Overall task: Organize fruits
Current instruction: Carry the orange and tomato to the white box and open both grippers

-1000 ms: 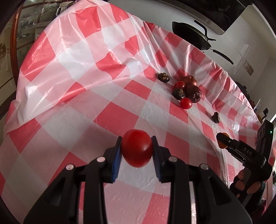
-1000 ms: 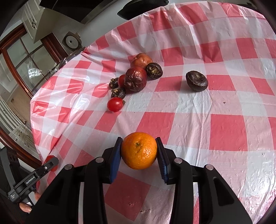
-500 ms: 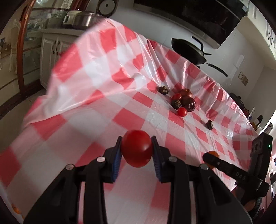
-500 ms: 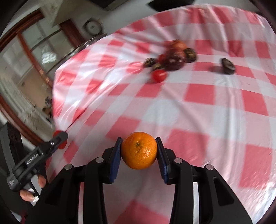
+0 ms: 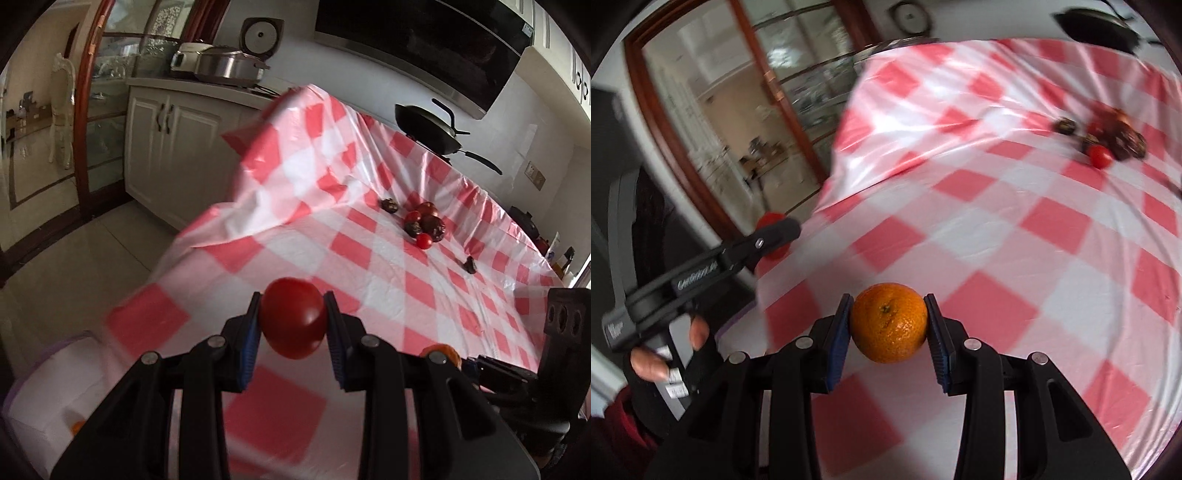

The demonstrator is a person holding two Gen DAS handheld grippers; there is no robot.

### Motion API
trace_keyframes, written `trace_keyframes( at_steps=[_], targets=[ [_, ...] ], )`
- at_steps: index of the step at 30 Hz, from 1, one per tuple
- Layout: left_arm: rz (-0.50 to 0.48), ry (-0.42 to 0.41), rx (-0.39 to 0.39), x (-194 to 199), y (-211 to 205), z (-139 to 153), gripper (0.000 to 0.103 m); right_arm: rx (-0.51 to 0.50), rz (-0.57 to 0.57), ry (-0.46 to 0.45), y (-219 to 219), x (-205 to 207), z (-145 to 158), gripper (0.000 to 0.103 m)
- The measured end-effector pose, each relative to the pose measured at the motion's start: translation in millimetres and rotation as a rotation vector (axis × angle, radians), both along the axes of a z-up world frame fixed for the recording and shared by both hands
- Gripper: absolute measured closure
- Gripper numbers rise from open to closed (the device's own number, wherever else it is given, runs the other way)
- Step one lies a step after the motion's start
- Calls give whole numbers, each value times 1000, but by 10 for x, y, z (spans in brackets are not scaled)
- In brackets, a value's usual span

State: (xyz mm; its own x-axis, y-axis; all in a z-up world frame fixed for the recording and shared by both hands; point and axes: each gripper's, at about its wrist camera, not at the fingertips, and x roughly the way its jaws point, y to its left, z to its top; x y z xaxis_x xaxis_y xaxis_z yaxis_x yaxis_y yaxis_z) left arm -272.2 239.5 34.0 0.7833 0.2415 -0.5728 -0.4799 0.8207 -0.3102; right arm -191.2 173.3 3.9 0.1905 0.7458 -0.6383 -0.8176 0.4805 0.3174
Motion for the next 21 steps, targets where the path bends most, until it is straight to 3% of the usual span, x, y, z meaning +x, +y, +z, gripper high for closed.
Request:
trace_keyframes(
  at_steps=[10,21],
  targets=[
    [199,29,-45,-968,466,-238,70,-45,249,-136,431,-840,-19,64],
    [394,184,-180,-1749,880,-1088,70,-218,591,-297,875,-1902,-533,64]
  ],
)
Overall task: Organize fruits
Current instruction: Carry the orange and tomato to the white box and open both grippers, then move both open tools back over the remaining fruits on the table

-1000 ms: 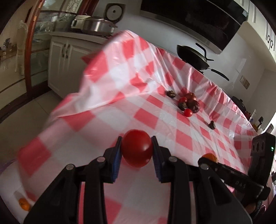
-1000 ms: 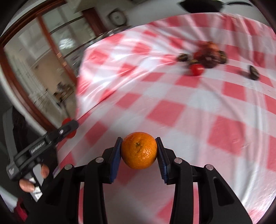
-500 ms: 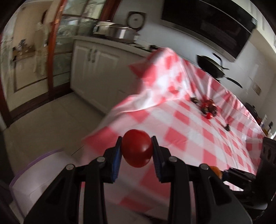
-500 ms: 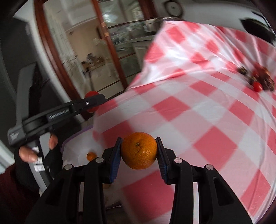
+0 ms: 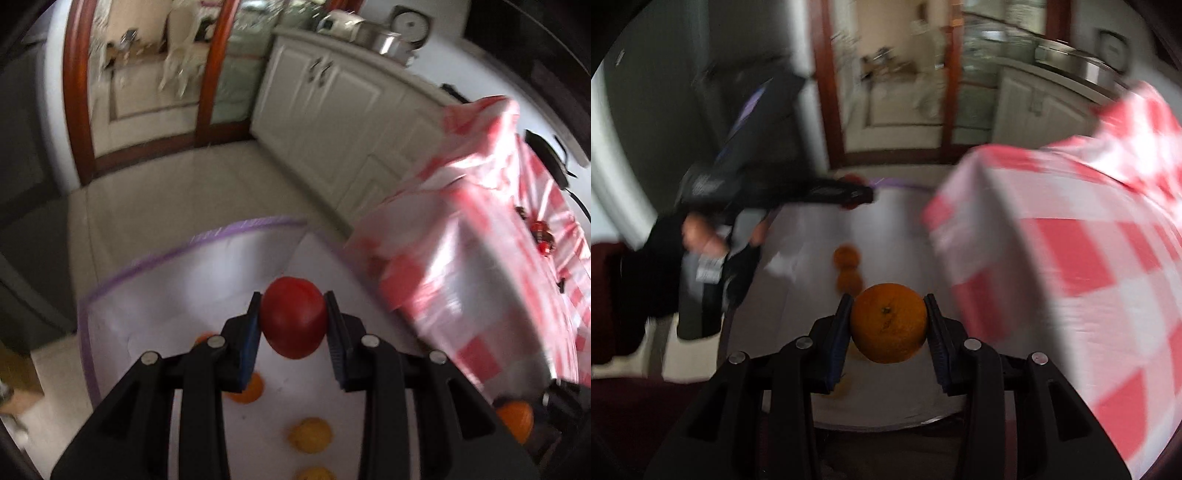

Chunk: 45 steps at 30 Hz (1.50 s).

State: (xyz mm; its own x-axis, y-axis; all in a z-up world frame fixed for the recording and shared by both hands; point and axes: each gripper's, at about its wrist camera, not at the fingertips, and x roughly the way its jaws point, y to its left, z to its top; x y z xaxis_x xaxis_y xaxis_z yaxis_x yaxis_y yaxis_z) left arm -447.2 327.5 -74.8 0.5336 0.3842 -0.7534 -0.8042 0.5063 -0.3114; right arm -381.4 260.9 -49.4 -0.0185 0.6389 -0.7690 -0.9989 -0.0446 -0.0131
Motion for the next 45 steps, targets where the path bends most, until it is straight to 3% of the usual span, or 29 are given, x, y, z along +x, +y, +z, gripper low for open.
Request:
trace_keyframes(
  at_steps=[3,8,12,15,22,24,25,26,28,29,32,36,38,40,45],
  targets=[
    [27,64,-38,-49,70,-222,70,-108,96,-53,137,-276,-317,64],
    [80,166,-102,-101,168,-538,70,-268,132,-98,380,-378,-803,65],
    [95,272,-47,-63,194,-589,70,-360,132,-123,523,-313,-1091,65],
    [98,332,-55,-19,224,-662,70,-434,113,-127,576,-242,-1299,65],
    [90,413,-48,83,193,-726,69,-443,116,-104,540,-222,-1297,63],
    [95,413,-65,87,218,-733,63,-440,113,-105,521,-220,-1281,56],
    [97,411,-73,88,218,-726,53,-431,112,-107,506,-216,-1256,45],
    [101,407,-79,78,215,-723,41,-420,110,-111,485,-218,-1228,31],
    [110,392,-89,63,221,-704,23,-392,103,-124,432,-220,-1133,22],
    [109,382,-92,69,199,-684,18,-384,104,-130,513,-185,-1096,20],
    [101,329,-109,59,212,-633,8,-337,111,-154,435,-216,-944,18],
    [123,264,-128,5,257,-478,8,-199,132,-180,248,-301,-559,19],
    [159,213,-113,-43,284,-315,8,-73,148,-160,130,-327,-227,18],
    [217,134,-53,-117,307,-25,8,73,161,-133,-49,-331,160,16],
    [348,-67,231,-192,125,1030,1,445,76,-181,-605,-155,1086,16]
  ],
)
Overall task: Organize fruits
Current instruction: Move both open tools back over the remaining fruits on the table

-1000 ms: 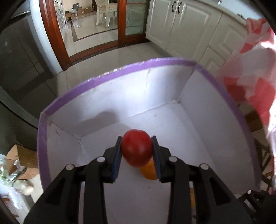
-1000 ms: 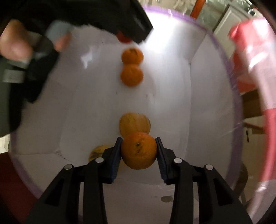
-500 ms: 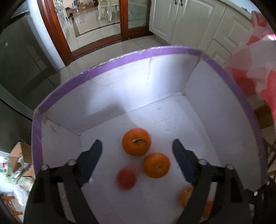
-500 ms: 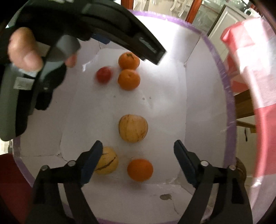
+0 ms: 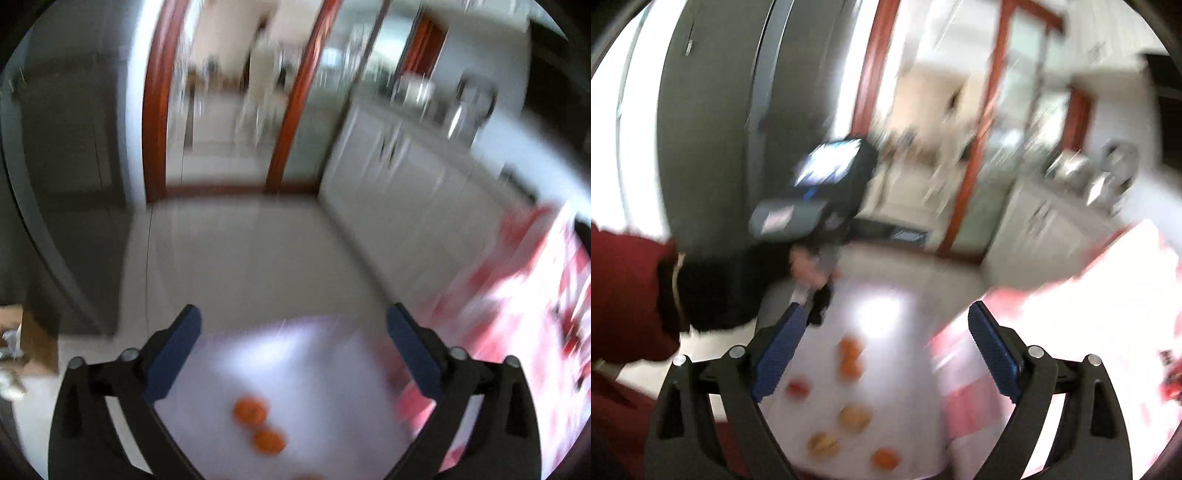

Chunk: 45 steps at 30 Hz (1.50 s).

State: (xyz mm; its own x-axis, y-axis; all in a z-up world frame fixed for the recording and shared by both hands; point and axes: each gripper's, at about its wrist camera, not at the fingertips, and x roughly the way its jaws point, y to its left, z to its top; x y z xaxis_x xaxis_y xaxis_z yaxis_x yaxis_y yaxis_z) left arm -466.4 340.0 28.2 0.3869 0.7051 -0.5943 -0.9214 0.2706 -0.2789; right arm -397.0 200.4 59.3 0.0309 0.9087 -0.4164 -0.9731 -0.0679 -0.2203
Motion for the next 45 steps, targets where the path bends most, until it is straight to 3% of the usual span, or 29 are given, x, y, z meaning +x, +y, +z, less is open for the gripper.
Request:
trace_keyframes(
  at_steps=[3,5,8,11,14,17,19,23,28,34,36,39,45],
  targets=[
    [-70,-75,155,215,-245,618,1,198,-165,-8,-412,388,481,16],
    [-152,-109,212,431,-426,886,1,267,-276,27,-638,711,654,16],
    [-325,-144,289,936,-772,1193,1,306,-474,75,-942,1324,745,16],
    [-527,-125,340,1621,-1148,1342,1,311,-717,173,-1317,2079,668,16],
    [-723,-108,341,2380,-1599,1346,1,273,-919,274,-1711,2759,500,16],
    [-896,-78,283,3169,-1963,1218,1,224,-1105,317,-2083,3245,238,16],
    [-969,-43,205,3668,-2152,1045,1,202,-1188,403,-2336,3486,48,16],
    [-1014,3,66,4483,-2384,676,1,211,-1330,555,-2812,3746,-288,16],
    [-971,57,44,4871,-2342,219,1,208,-1402,740,-3011,3995,-603,16],
    [-902,-93,-185,4816,-1907,-116,1,224,-1420,806,-3043,4102,-683,16],
    [-869,-162,-210,4748,-1768,-131,1,233,-1434,818,-3062,4120,-698,16],
    [-834,-189,-282,4732,-1640,-205,2,250,-1462,809,-3036,4136,-676,16],
    [-840,-184,-288,4744,-1652,-210,2,149,-1470,766,-2644,4538,-693,16]
  ],
)
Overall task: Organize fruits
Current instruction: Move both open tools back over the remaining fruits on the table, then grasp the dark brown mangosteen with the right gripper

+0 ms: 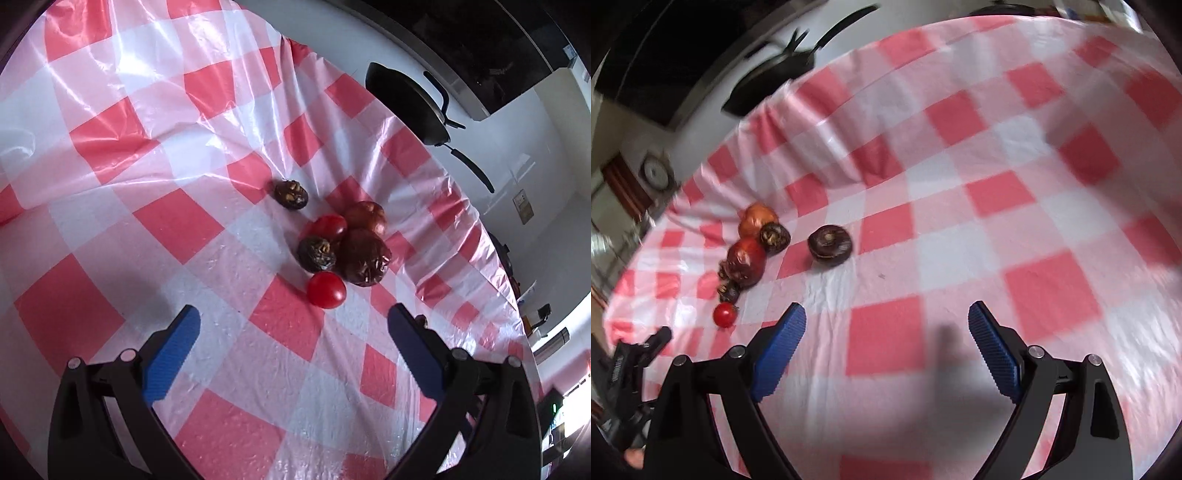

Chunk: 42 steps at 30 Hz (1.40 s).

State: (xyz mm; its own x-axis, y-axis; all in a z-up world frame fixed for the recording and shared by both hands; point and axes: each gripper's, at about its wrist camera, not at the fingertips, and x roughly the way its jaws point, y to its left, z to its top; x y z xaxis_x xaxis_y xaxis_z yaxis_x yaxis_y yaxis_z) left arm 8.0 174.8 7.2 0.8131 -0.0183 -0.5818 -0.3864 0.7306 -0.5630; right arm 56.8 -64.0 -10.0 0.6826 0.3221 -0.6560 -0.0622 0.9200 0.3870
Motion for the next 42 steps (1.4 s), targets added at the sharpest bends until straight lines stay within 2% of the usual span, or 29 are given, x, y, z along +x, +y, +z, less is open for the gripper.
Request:
trace_keyframes(
  at_steps=[4,7,12,17,26,27,29,31,33,35,37,39,42],
  targets=[
    [1,4,-24,5,26,-21,1,-122,106,32,431,370,-27,16],
    [-1,8,-35,8,36,-34,2,-182,136,58,601,560,-62,16],
    [-9,11,-8,9,-5,-27,2,-182,154,62,596,656,-82,16],
    [-25,10,28,5,-61,-9,1,-255,207,63,656,687,-99,16],
    [-33,20,32,19,-75,-18,2,-340,247,64,852,920,-132,17],
    [-35,22,35,21,-77,-16,2,-349,254,63,874,937,-133,18],
    [-37,25,38,21,-78,-17,1,-375,267,53,937,978,-130,27],
    [-36,25,38,23,-80,-18,1,-392,280,47,991,1020,-129,31],
    [-35,25,37,26,-81,-19,2,-391,285,39,1017,1036,-122,41],
    [-35,26,38,29,-83,-19,2,-389,283,30,1036,1038,-114,56],
    [-39,27,41,26,-88,-21,2,-391,279,26,1035,1016,-105,63],
    [-42,28,45,27,-97,-24,2,-376,279,25,1021,939,-93,63],
    [-52,29,55,26,-116,-24,2,-283,271,26,888,746,-70,63]
  ],
)
